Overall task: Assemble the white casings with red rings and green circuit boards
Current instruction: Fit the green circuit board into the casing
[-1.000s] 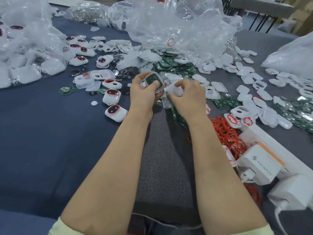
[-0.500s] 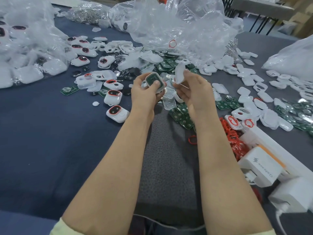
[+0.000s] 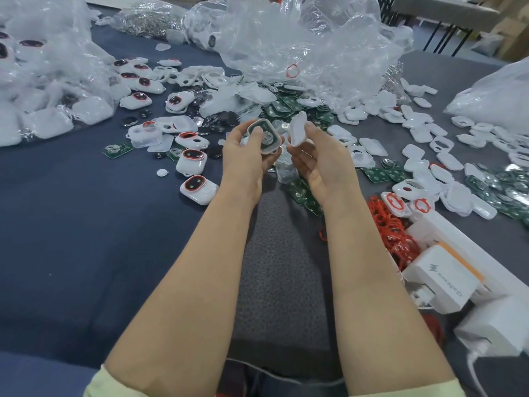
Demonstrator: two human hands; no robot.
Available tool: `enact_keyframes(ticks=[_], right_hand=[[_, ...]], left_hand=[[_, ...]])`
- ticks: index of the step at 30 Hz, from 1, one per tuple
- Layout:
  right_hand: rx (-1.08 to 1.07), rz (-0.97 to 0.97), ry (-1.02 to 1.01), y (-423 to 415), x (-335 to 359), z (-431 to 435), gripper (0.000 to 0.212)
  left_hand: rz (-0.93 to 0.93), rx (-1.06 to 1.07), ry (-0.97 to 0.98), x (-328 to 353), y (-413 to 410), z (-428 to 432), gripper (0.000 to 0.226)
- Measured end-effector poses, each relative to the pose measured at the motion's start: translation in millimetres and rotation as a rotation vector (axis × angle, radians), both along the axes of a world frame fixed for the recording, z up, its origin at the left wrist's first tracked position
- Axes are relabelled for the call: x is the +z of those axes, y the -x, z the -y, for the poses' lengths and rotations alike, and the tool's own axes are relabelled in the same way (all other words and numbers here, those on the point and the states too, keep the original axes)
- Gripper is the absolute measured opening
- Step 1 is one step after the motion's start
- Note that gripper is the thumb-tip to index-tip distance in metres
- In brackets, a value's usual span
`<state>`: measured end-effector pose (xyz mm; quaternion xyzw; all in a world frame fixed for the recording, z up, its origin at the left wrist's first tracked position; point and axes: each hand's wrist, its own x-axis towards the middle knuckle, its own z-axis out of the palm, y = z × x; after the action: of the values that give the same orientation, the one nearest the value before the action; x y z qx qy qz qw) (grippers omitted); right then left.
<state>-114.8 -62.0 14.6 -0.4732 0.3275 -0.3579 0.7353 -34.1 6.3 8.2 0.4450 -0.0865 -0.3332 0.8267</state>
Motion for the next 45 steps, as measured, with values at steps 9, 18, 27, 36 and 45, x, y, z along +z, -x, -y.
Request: enact_keyframes(ticks=[9,18,27,36,45], right_hand=[[-0.01,-0.028,0.027,-2,-3,2,0.012],[-0.012,-0.02,0.032,-3,-2,3,0.013],[-0.021,-0.035,0.054,-3,-3,3,0.015],[-0.015,-0.014,0.049,-3,-3,3,0.013],[0.019,0.008,-0.004,-2,-2,3,0.012]], left_hand=[[0.004,-0.006,-0.02,-1,-1,0,0.019],[-0.006,-0.001,-0.028,1,0,-1,0.021],[0.107,0.005,-0.033,-3,0,1,0.027],[0.245,0.025,-0.026,-9,-1,2,0.029],[0.237,0.031,-0.053,-8,0,3,0.027]])
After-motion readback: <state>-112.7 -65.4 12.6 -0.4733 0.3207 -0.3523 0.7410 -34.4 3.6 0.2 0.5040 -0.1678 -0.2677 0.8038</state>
